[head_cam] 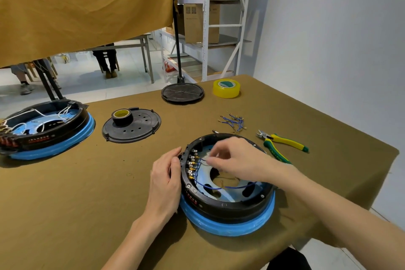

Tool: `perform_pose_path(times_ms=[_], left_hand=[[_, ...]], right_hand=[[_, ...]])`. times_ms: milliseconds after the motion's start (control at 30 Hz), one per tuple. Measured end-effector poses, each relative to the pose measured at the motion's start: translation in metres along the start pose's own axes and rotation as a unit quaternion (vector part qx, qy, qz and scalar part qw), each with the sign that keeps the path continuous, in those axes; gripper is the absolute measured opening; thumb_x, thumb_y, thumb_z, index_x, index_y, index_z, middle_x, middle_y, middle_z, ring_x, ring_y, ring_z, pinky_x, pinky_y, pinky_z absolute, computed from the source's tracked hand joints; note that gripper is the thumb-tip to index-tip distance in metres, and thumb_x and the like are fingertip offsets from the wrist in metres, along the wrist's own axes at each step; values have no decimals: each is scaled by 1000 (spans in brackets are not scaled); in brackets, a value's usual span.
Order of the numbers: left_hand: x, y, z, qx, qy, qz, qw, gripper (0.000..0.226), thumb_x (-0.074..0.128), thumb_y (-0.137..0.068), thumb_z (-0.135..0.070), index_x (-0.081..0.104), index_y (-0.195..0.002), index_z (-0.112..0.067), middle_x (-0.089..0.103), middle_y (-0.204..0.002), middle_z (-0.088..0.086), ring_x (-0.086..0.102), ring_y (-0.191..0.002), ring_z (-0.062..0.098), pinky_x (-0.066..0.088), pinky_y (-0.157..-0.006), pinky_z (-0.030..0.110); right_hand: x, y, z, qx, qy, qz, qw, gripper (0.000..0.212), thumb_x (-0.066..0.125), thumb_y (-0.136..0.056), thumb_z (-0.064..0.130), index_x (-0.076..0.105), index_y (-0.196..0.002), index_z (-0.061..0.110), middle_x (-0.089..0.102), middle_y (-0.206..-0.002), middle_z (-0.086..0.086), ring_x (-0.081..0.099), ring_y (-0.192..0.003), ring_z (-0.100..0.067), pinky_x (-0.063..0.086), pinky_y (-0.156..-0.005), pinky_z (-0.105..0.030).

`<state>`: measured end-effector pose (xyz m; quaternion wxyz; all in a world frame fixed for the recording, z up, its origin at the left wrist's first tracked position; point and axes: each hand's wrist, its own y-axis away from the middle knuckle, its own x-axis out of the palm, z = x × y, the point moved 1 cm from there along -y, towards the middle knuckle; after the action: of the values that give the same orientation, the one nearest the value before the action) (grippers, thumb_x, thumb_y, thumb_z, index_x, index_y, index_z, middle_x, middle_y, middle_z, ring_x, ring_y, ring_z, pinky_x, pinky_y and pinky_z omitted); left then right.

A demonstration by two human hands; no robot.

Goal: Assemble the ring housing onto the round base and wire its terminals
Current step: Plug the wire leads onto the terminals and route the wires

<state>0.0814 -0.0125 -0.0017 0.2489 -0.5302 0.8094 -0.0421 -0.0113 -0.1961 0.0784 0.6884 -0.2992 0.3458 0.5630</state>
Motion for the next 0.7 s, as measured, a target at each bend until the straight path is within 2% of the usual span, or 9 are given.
perform_pose_path(times_ms=[100,233,333,400,467,533,600,667,700], left_hand=[[-3,4,-15,70,-10,-2,997,42,43,-101,-41,63,-134,-25,60,-132,-15,49,-132,5,41,-111,34],[2,9,-26,128,-64,105,984,28,52,-98,-38,73,-116,-34,64,-121,-27,46,-133,0,31,-113,31],[4,8,-26,131,-89,114,981,24,53,-97,-32,75,-107,-37,66,-116,-30,43,-132,-9,24,-114,28],[1,6,-27,130,-107,111,979,24,52,-97,-32,72,-107,-40,64,-116,-31,42,-130,-14,21,-115,27],[1,5,-28,141,-139,105,975,22,60,-100,-23,73,-106,-39,64,-115,-30,46,-128,-11,21,-116,29],[4,6,-35,172,-180,95,964,24,67,-97,-17,74,-107,-38,64,-113,-31,51,-124,-6,23,-116,31],[13,8,-48,202,-199,114,952,20,64,-97,-29,73,-112,-39,65,-113,-30,51,-119,-7,26,-115,29],[28,8,-63,198,-189,181,945,33,53,-98,-43,67,-127,-37,65,-119,-29,52,-118,-10,33,-114,27],[37,8,-69,185,-177,222,941,39,51,-99,-45,63,-134,-35,64,-123,-27,53,-118,-10,40,-113,27]], right_hand=[[-22,31,-14,11,75,96,993,27,63,-97,48,77,-100,25,74,-89,12,67,-82,-4,56,-76,-27],[-40,51,-27,-4,59,120,991,19,68,-96,35,81,-91,22,76,-84,11,66,-76,-6,54,-71,-27],[-49,50,-31,-23,-24,63,998,17,69,-97,35,80,-91,24,76,-81,10,67,-73,-7,53,-66,-22],[-56,48,-37,-17,-84,48,995,15,69,-97,33,79,-96,23,77,-82,6,70,-75,-10,56,-70,-24],[-61,46,-46,-12,-117,45,992,14,68,-98,30,79,-100,21,78,-85,3,71,-79,-9,56,-75,-23],[-62,47,-58,4,-134,12,991,13,67,-99,28,79,-100,22,78,-87,3,70,-81,-9,56,-80,-27],[-59,48,-71,33,-107,-59,992,11,67,-98,26,78,-100,26,76,-90,7,69,-83,-8,55,-79,-24],[-53,49,-81,62,-53,-117,990,11,66,-98,27,75,-104,28,72,-92,9,65,-82,-10,48,-70,-14],[-48,48,-85,75,-38,-131,988,13,65,-98,28,72,-109,26,68,-92,9,63,-78,-10,45,-66,-13]])
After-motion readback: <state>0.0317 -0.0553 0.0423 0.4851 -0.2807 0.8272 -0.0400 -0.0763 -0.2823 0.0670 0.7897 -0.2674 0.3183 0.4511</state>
